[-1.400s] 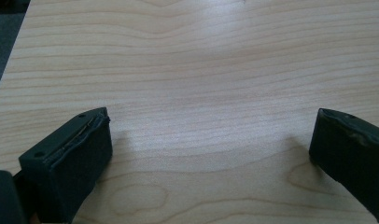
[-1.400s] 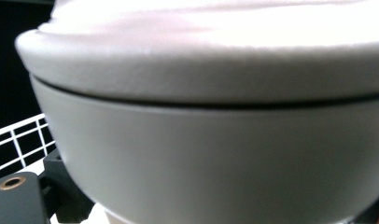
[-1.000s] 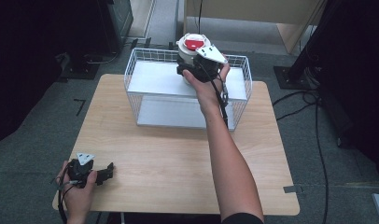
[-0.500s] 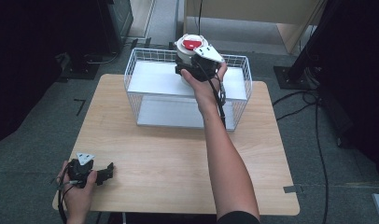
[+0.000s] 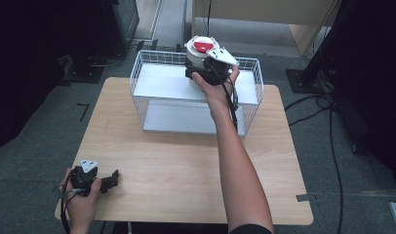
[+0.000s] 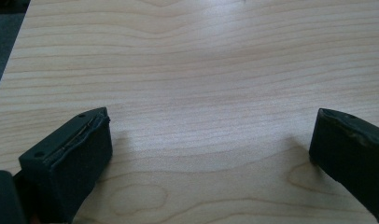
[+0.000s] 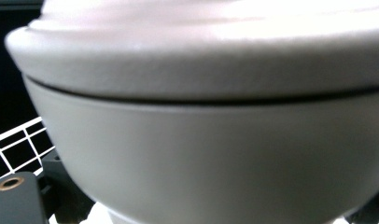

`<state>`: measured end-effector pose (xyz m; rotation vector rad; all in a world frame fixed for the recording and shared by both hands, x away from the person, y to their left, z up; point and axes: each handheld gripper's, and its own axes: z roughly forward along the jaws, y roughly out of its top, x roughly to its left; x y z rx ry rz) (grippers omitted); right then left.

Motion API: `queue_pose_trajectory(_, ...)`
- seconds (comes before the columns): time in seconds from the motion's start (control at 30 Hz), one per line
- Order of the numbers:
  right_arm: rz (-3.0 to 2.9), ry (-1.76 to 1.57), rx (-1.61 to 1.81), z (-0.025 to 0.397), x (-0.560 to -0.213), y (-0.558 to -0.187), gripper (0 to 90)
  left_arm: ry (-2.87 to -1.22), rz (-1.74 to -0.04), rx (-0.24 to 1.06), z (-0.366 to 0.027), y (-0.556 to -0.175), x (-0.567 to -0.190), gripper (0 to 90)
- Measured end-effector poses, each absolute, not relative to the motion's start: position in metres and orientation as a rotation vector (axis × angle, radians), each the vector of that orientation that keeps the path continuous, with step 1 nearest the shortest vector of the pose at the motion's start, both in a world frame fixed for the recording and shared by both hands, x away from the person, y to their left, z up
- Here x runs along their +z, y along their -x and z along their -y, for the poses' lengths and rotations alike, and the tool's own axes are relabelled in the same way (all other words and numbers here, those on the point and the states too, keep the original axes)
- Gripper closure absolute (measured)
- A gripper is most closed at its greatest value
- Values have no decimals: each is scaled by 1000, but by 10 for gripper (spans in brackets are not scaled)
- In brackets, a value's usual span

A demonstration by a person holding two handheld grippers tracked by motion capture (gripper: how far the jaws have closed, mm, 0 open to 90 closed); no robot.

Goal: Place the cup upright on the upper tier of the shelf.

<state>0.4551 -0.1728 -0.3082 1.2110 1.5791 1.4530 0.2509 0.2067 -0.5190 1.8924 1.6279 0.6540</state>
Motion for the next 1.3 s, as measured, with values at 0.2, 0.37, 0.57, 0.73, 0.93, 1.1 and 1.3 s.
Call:
queue_pose_trajectory(0.2,-1607,-1205,1436,173,-307,-455,48,-1893,-1628,654,-207,-251,-519,0)
queue_pose_trajectory(0.37,-1615,-1229,1430,176,-306,-453,0,-1892,-1628,654,-207,-251,-519,0)
queue_pose_trajectory(0.57,-1616,-1207,1442,183,-303,-445,0,-1892,-1627,655,-207,-251,-519,0)
queue_pose_trajectory(0.73,-1626,-1182,1454,188,-304,-435,0,-1891,-1628,654,-207,-251,-519,0)
queue_pose_trajectory(0.93,-1639,-1155,1459,192,-307,-423,0,-1891,-1627,655,-207,-251,-519,0)
queue_pose_trajectory(1.1,-1643,-1142,1455,199,-313,-408,0,-1895,-1626,653,-207,-251,-519,0)
queue_pose_trajectory(1.3,-1639,-1133,1466,207,-318,-394,0,-1897,-1626,654,-207,-251,-519,0)
